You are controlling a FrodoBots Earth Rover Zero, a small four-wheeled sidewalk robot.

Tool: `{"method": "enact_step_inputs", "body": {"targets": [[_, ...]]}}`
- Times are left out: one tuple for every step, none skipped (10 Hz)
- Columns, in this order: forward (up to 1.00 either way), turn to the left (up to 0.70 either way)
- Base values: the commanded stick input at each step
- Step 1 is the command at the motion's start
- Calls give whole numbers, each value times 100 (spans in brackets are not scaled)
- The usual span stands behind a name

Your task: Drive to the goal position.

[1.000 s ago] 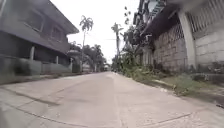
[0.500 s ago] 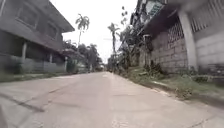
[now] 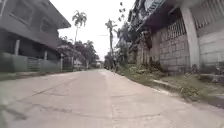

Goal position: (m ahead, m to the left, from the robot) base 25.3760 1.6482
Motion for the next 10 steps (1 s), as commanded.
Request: {"method": "enact_step_inputs", "body": {"targets": [[50,0],[50,0],[50,0],[50,0],[50,0],[50,0],[50,0],[50,0],[50,-13],[50,-39]]}}
